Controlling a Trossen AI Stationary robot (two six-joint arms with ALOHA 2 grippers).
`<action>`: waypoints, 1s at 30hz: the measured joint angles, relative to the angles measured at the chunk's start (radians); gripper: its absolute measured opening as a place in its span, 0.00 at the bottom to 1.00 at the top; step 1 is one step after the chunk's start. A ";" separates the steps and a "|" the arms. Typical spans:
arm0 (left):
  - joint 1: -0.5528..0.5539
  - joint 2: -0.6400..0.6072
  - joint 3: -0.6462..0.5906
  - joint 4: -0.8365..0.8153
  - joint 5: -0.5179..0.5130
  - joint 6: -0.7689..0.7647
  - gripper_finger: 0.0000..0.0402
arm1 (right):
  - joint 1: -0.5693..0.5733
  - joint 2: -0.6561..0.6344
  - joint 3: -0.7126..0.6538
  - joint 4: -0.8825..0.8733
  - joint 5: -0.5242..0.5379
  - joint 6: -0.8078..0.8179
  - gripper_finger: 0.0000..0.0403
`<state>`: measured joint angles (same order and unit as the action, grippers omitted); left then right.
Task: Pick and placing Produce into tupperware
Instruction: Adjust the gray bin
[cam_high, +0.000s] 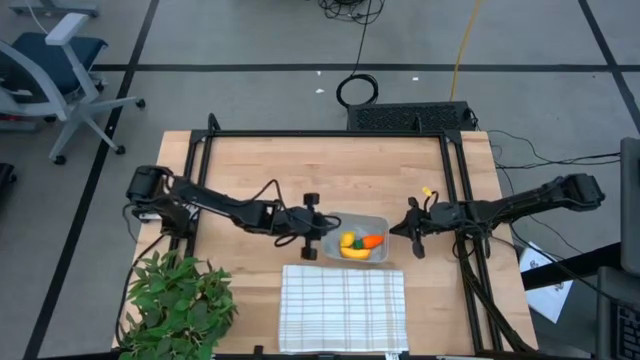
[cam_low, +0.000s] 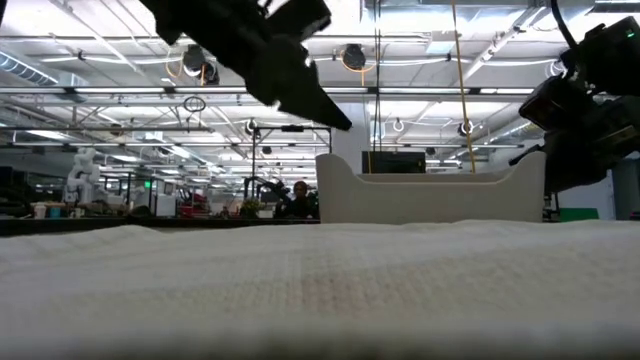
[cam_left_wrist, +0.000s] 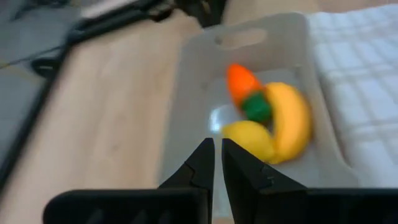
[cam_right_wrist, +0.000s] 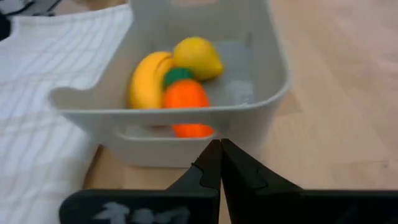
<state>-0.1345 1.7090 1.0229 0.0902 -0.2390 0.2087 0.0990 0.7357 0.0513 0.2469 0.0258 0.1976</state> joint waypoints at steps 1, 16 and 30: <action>-0.002 -0.018 0.001 -0.017 -0.024 -0.001 0.08 | 0.000 -0.005 0.000 0.001 0.007 -0.002 0.00; -0.027 -0.141 0.002 -0.240 -0.110 -0.082 0.08 | -0.042 -0.003 0.000 0.074 0.008 -0.060 0.00; -0.026 -0.140 0.002 -0.275 -0.106 -0.097 0.08 | -0.104 0.000 0.000 0.071 0.005 -0.076 0.00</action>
<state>-0.1607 1.5688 1.0245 -0.1852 -0.3447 0.1114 -0.0048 0.7361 0.0513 0.3175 0.0312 0.1218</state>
